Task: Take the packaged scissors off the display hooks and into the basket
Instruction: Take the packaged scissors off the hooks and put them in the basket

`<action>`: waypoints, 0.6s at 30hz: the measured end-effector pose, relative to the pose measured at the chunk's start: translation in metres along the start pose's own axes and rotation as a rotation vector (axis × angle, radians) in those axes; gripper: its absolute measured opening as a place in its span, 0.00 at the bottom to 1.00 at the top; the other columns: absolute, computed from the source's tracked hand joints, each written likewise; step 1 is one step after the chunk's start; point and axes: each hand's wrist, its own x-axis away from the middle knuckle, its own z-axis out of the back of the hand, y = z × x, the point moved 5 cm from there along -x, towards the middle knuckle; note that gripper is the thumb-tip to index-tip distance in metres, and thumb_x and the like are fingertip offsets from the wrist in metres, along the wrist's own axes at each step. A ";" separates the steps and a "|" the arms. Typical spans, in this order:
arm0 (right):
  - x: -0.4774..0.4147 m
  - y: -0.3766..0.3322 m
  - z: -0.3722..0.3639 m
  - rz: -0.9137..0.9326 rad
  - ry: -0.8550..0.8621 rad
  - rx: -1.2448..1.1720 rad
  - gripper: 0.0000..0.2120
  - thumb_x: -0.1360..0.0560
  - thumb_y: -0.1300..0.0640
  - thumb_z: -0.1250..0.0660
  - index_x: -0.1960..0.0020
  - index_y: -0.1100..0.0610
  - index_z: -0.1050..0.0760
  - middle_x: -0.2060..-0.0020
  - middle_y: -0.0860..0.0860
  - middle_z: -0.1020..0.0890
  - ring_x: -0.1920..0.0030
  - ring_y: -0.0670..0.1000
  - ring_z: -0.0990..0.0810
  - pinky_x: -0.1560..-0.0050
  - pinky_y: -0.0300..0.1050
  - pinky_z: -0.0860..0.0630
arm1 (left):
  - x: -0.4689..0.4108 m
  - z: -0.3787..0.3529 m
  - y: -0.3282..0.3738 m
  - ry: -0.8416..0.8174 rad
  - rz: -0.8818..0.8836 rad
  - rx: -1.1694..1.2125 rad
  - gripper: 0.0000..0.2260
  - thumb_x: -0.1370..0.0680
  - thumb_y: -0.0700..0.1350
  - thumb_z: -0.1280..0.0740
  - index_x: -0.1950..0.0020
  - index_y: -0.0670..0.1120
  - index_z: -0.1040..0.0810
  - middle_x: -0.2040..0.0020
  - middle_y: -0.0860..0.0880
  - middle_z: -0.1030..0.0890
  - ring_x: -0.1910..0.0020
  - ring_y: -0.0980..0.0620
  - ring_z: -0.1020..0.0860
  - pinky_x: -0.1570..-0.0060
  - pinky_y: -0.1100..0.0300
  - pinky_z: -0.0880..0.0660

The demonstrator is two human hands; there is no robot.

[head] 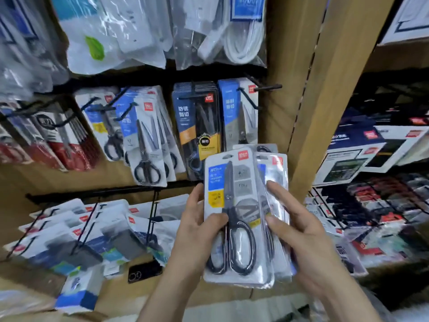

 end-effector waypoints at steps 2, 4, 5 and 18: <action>-0.006 -0.001 0.002 0.008 -0.078 -0.019 0.29 0.36 0.48 0.22 0.37 0.36 0.23 0.34 0.34 0.24 0.31 0.37 0.28 0.32 0.47 0.30 | 0.001 -0.002 -0.002 0.018 0.011 0.029 0.30 0.33 0.40 0.33 0.30 0.53 0.29 0.43 0.47 0.16 0.45 0.46 0.17 0.47 0.53 0.21; -0.011 -0.001 0.000 0.030 -0.162 -0.027 0.36 0.41 0.43 0.18 0.35 0.36 0.24 0.34 0.33 0.25 0.32 0.35 0.29 0.34 0.40 0.28 | 0.002 -0.001 -0.001 0.081 0.015 0.056 0.29 0.33 0.39 0.32 0.32 0.52 0.28 0.44 0.47 0.15 0.47 0.48 0.16 0.55 0.59 0.20; -0.014 -0.001 -0.003 0.030 -0.185 -0.036 0.40 0.45 0.41 0.17 0.34 0.37 0.25 0.34 0.33 0.25 0.33 0.34 0.29 0.37 0.36 0.26 | 0.003 0.001 -0.001 0.134 0.012 0.056 0.29 0.33 0.38 0.29 0.32 0.51 0.28 0.44 0.47 0.15 0.47 0.49 0.16 0.56 0.60 0.20; -0.032 -0.001 -0.016 0.064 -0.127 -0.045 0.42 0.43 0.49 0.15 0.32 0.36 0.28 0.30 0.33 0.29 0.26 0.42 0.35 0.26 0.61 0.37 | -0.010 0.041 0.021 0.287 -0.068 0.147 0.10 0.22 0.33 0.36 0.45 0.47 0.27 0.60 0.44 0.14 0.65 0.49 0.17 0.63 0.53 0.20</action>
